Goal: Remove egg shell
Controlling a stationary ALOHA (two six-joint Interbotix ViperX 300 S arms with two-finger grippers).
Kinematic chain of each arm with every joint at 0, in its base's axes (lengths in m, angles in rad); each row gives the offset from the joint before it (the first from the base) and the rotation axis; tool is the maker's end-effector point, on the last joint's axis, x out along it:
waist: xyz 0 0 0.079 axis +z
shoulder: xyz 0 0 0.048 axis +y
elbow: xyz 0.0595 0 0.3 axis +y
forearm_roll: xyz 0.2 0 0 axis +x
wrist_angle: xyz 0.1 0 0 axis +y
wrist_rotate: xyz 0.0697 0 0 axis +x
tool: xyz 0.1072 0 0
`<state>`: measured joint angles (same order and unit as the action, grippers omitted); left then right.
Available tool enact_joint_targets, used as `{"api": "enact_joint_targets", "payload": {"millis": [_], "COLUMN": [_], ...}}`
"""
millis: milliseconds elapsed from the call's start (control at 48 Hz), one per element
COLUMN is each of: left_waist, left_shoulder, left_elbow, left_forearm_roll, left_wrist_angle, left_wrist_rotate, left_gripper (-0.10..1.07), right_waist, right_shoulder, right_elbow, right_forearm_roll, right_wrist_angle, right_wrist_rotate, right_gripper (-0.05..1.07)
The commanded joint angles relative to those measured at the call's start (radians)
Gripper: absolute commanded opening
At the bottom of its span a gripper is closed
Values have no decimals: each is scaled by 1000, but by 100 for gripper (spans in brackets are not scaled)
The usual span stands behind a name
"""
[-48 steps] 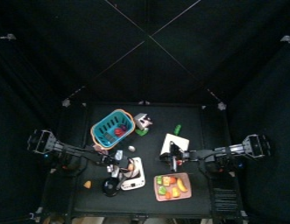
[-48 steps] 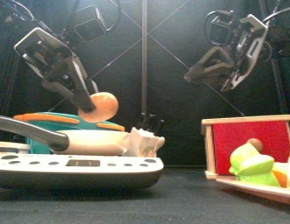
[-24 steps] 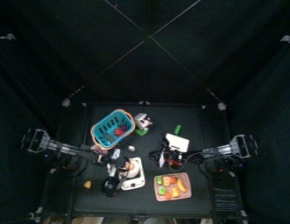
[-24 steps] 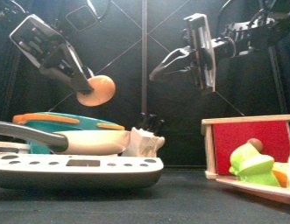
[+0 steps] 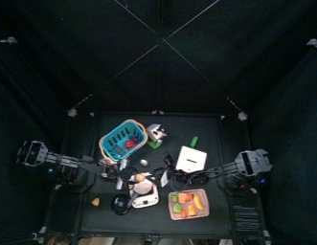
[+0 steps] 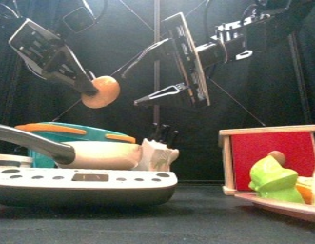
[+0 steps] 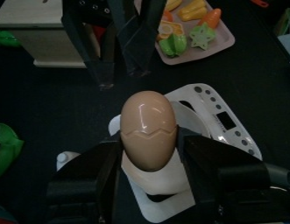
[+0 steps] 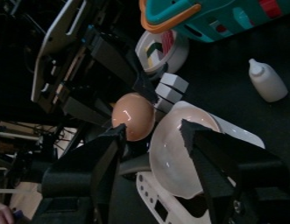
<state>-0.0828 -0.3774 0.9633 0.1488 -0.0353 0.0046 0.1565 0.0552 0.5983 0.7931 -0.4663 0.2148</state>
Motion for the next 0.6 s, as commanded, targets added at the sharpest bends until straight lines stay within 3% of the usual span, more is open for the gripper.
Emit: {"api": "enact_joint_targets", "payload": {"millis": [0, 583], "left_waist": [5, 18], "left_shoulder": [-15, -17], "left_elbow": [-8, -5], "left_forearm_roll": [8, 25], "left_wrist_angle": [-34, -103], "left_wrist_rotate": [2, 0], "left_gripper": [68, 68], "right_waist": [8, 21], "right_shoulder": [-14, 29], "right_elbow": [-35, -92], "right_forearm_roll": [6, 18], "right_wrist_angle": [-20, -32], "right_wrist_rotate": [-2, -2], "right_gripper": [88, 88]}}
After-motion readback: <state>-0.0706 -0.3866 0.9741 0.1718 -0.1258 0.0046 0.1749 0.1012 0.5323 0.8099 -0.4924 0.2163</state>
